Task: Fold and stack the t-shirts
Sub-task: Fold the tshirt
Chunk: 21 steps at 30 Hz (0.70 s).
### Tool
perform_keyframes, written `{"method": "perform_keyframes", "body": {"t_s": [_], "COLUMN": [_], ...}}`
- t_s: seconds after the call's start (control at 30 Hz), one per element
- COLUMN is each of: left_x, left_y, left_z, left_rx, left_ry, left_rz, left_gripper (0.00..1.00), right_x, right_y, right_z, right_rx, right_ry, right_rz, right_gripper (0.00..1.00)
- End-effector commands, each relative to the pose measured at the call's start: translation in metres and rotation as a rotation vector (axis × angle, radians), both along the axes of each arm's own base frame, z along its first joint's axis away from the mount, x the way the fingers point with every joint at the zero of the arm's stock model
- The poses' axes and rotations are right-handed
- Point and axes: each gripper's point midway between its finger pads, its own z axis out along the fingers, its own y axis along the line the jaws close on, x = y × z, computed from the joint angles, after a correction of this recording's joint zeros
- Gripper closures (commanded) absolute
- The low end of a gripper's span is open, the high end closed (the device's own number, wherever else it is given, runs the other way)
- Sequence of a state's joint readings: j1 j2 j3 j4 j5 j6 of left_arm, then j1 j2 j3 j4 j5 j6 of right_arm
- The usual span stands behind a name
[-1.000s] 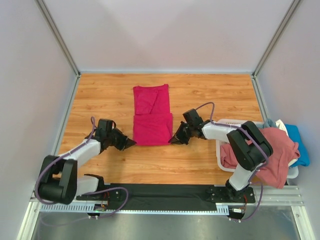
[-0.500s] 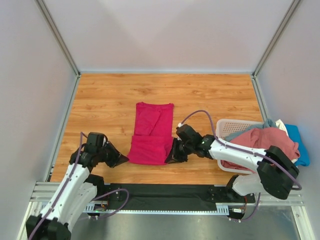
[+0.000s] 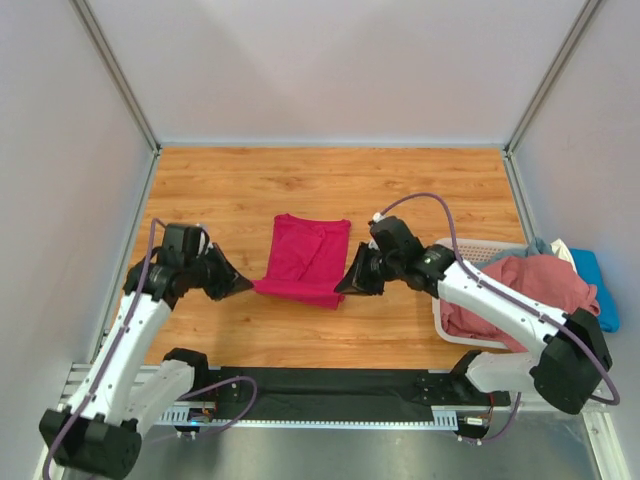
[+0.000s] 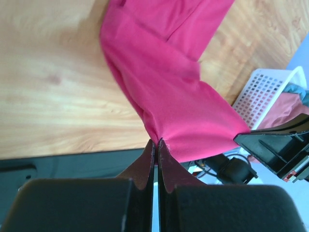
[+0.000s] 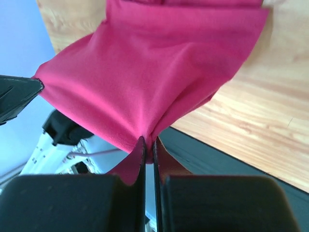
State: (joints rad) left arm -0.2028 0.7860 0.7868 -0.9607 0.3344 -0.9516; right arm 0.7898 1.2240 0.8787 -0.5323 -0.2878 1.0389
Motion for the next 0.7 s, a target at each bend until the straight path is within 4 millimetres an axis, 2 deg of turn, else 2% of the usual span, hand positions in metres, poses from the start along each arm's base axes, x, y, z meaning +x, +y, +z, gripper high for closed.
{"method": "perform_keyframes", "body": {"t_s": [0.0,0.03,0.1,0.13,0.2,0.23,0.27,0.33,0.37,0.43,0.47,0.5,0.53,0.67], "left_x": [0.048,0.06,0.077,0.089,0.102,0.111,0.117,0.132,0.138,0.15,0.156,0.163,0.166,0.184], "left_y": [0.005,0.001,-0.002,-0.005,-0.009,-0.012,-0.014,-0.017,-0.018,-0.017,-0.018,-0.019,-0.021,-0.025], "left_z": [0.013,0.024,0.02,0.028,0.021,0.027,0.02,0.025,0.021,0.029,0.024,0.03,0.029,0.025], "left_rx": [0.104,0.095,0.104,0.097,0.099,0.088,0.09,0.084,0.092,0.109,0.113,0.114,0.114,0.112], "left_ry": [-0.091,-0.119,-0.092,-0.121,-0.088,-0.108,-0.082,-0.105,-0.095,-0.122,-0.108,-0.124,-0.122,-0.115], "left_rz": [-0.056,-0.064,-0.079,-0.081,-0.092,-0.098,-0.102,-0.105,-0.104,-0.108,-0.113,-0.117,-0.126,-0.127], "left_gripper": [1.0,1.0,1.0,1.0,1.0,1.0,1.0,1.0,1.0,1.0,1.0,1.0,1.0,1.0], "right_x": [0.022,0.029,0.044,0.055,0.069,0.078,0.082,0.098,0.102,0.113,0.116,0.122,0.125,0.14], "right_y": [-0.019,-0.019,-0.024,-0.02,-0.024,-0.023,-0.022,-0.025,-0.025,-0.027,-0.027,-0.028,-0.029,-0.029], "right_z": [0.0,0.002,-0.002,0.002,0.004,0.003,0.005,0.006,0.007,0.006,0.006,0.007,0.003,0.007], "right_rx": [-0.081,-0.079,-0.094,-0.091,-0.077,-0.078,-0.064,-0.058,-0.051,-0.05,-0.045,-0.043,-0.045,-0.018], "right_ry": [0.015,0.016,0.036,0.033,0.045,0.058,0.06,0.062,0.069,0.076,0.08,0.075,0.088,0.087], "right_rz": [0.013,0.011,0.01,0.016,0.016,0.016,0.026,0.011,0.014,0.012,0.014,0.013,0.013,0.014], "right_gripper": [1.0,1.0,1.0,1.0,1.0,1.0,1.0,1.0,1.0,1.0,1.0,1.0,1.0,1.0]}}
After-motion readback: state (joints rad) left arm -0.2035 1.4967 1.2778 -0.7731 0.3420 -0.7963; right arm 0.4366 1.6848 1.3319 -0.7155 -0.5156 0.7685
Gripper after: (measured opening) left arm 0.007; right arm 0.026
